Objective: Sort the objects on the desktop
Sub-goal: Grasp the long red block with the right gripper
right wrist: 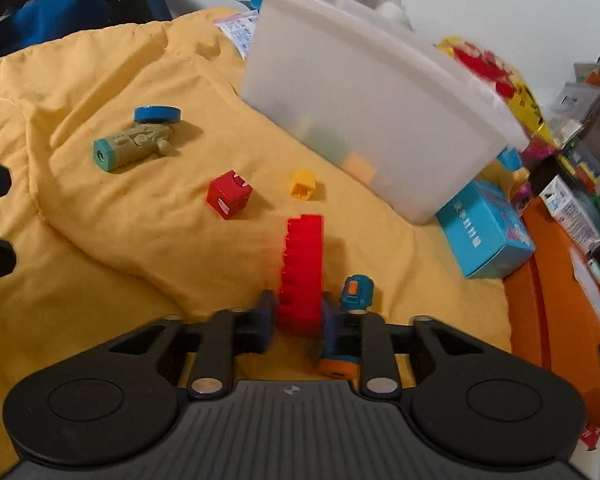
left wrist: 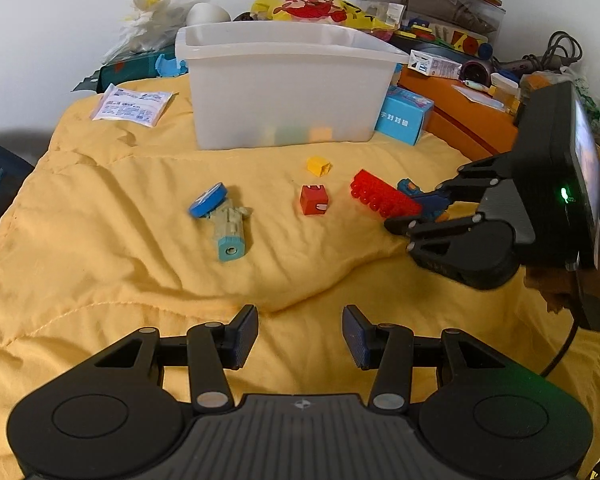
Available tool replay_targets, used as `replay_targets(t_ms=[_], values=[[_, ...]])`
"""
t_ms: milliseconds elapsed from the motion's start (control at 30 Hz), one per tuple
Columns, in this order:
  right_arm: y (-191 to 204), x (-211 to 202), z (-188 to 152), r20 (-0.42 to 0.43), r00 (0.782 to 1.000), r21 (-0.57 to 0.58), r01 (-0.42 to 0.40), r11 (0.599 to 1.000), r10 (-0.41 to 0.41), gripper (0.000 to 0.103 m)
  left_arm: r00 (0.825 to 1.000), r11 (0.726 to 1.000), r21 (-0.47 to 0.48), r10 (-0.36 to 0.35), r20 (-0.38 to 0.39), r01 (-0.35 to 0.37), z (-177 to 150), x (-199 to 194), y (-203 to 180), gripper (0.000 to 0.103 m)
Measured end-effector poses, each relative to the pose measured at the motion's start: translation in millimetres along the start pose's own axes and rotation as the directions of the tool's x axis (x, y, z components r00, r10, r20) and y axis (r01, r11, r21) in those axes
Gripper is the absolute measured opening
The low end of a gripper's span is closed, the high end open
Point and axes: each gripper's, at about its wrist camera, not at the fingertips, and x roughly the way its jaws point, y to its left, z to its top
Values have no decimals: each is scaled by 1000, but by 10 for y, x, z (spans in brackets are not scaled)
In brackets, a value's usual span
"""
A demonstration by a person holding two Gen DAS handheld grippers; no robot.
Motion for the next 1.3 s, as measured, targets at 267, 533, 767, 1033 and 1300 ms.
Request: replay_targets(t_ms=[267, 533, 767, 1033, 1300], values=[[-511, -318, -236, 84, 867, 565, -448, 693, 491, 25, 1000, 1000, -25, 17, 1, -17, -50, -30, 38, 51], [-602, -302, -744, 94, 825, 743, -431, 512, 557, 36, 1000, 1000, 10, -11, -17, 11, -89, 47, -76, 51], [-484, -570, -587, 48, 929, 589, -322, 741, 367, 46, 999, 999, 26, -26, -23, 26, -91, 57, -146, 51], [-152, -564, -382, 17, 950, 371, -297, 880, 313, 34, 999, 999, 30, -31, -16, 32, -88, 28, -176, 51], [-112, -628, -171, 54, 967, 215, -256, 942, 250, 35, 1000, 1000, 7, -11, 9, 11, -33, -28, -90, 51]])
